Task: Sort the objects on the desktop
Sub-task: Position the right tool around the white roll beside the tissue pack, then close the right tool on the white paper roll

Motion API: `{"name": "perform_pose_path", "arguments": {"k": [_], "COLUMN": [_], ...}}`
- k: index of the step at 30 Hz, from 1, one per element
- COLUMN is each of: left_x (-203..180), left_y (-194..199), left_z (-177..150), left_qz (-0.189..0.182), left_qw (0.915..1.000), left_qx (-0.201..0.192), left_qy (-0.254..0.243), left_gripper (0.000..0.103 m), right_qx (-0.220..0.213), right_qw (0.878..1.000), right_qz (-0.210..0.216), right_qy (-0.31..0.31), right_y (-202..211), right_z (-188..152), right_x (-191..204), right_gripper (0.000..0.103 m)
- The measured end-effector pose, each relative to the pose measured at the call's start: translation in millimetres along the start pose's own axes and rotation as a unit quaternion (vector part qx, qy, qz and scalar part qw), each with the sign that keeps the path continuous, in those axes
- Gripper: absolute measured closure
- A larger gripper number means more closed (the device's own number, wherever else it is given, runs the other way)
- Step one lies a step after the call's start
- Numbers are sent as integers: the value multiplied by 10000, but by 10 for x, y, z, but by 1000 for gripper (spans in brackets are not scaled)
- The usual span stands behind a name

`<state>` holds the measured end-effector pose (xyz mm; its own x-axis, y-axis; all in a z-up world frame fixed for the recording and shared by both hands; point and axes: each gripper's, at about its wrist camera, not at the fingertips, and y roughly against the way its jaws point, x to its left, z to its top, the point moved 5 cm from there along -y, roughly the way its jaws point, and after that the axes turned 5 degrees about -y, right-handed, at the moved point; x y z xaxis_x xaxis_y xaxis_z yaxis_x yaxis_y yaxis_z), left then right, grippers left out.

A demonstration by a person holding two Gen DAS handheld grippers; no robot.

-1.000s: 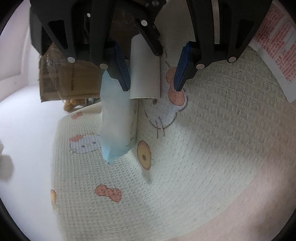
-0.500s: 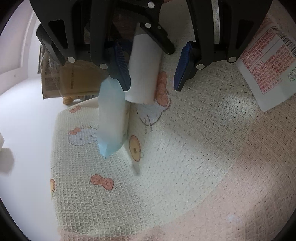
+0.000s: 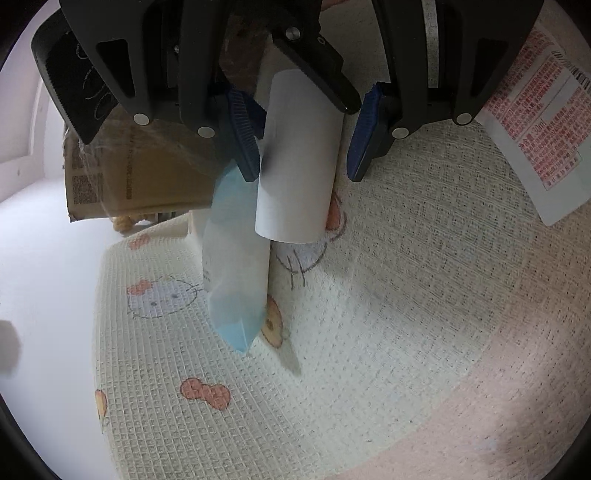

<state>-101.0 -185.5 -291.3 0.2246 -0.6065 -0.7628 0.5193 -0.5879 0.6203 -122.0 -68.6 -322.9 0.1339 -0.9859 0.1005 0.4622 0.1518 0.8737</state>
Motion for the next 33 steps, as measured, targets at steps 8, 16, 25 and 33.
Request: {"name": "perform_pose_path", "arguments": {"k": [8, 16, 25, 33], "left_x": [50, 115, 313, 329], "left_y": [87, 499, 617, 659], "left_z": [-26, -171, -257, -294], "left_qz": [-39, 354, 401, 450], "left_qw": [9999, 9972, 9954, 9958], "left_qx": [-161, -653, -782, -704], "left_qy": [21, 17, 389, 388], "left_gripper": [58, 57, 58, 58], "right_qx": [-177, -235, -208, -8], "right_qw": [9994, 9966, 9918, 9948], "right_qz": [162, 413, 804, 951], "right_qy": [244, 668, 974, 370], "right_y": [39, 81, 60, 21], "right_z": [45, 35, 12, 92], "right_x": [95, 363, 630, 490], "right_gripper": [48, 48, 48, 48]}}
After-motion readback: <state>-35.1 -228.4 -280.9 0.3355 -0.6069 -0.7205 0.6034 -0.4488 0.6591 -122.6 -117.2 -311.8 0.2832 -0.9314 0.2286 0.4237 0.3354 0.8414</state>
